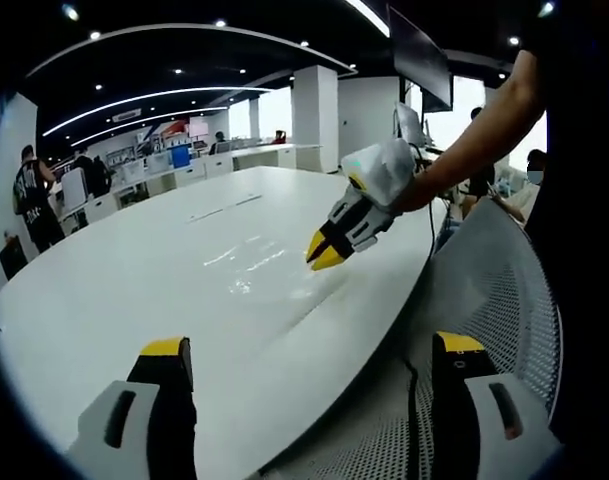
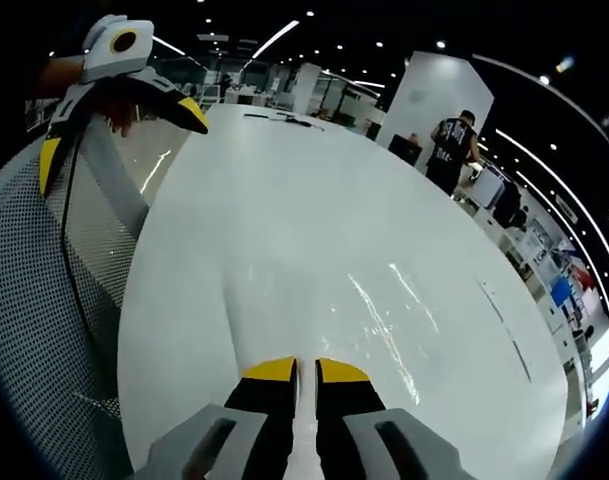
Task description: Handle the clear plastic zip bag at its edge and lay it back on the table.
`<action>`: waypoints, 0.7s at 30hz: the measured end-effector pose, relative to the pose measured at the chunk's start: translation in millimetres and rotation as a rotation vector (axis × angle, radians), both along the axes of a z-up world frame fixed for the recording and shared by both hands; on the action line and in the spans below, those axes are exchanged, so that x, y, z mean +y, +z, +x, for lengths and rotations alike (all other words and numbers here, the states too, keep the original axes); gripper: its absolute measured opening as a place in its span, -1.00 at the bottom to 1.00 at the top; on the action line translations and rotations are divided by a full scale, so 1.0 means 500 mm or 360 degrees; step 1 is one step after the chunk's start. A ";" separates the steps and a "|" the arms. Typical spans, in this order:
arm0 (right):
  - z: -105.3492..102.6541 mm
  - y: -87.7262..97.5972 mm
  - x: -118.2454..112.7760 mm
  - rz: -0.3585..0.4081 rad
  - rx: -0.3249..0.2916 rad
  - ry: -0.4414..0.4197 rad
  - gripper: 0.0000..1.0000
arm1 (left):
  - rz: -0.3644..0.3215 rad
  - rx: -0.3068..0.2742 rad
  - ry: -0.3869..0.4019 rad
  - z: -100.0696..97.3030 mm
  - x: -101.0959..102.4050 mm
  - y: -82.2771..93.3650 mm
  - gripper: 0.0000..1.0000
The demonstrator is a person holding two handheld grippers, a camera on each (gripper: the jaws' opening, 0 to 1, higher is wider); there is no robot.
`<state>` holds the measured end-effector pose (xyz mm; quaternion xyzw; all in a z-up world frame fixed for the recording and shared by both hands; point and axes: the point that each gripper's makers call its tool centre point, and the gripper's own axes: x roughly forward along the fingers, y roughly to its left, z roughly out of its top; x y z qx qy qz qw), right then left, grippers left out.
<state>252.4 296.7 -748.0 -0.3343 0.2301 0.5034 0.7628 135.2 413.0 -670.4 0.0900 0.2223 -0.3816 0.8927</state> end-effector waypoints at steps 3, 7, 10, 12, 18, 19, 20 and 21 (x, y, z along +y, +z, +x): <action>0.001 0.005 0.000 0.0006 -0.0020 0.0004 -0.86 | 0.0000 -0.0003 -0.0001 0.000 0.001 -0.001 0.98; 0.003 0.011 -0.002 0.0028 -0.0028 -0.0016 -0.81 | 0.0002 -0.0007 -0.0007 0.001 -0.001 -0.001 0.98; 0.000 0.012 0.000 0.0039 -0.0018 -0.0020 -0.73 | 0.0006 -0.0008 -0.0011 0.001 -0.004 0.001 0.98; -0.003 0.010 0.000 0.0030 -0.0016 -0.0012 -0.70 | 0.0007 -0.0011 -0.0012 0.001 -0.005 0.002 0.98; -0.017 0.010 0.001 0.0034 0.0018 -0.0007 -0.63 | 0.0012 -0.0016 -0.0011 0.002 -0.005 0.004 0.98; -0.019 0.012 0.000 0.0038 0.0023 -0.0016 -0.58 | 0.0012 -0.0016 -0.0010 0.002 -0.004 0.004 0.98; -0.021 0.014 0.000 0.0054 0.0042 -0.0030 -0.52 | 0.0013 -0.0019 -0.0010 0.002 -0.003 0.004 0.98; -0.022 0.017 -0.001 0.0066 0.0052 -0.0045 -0.46 | 0.0012 -0.0020 -0.0010 0.002 -0.003 0.005 0.98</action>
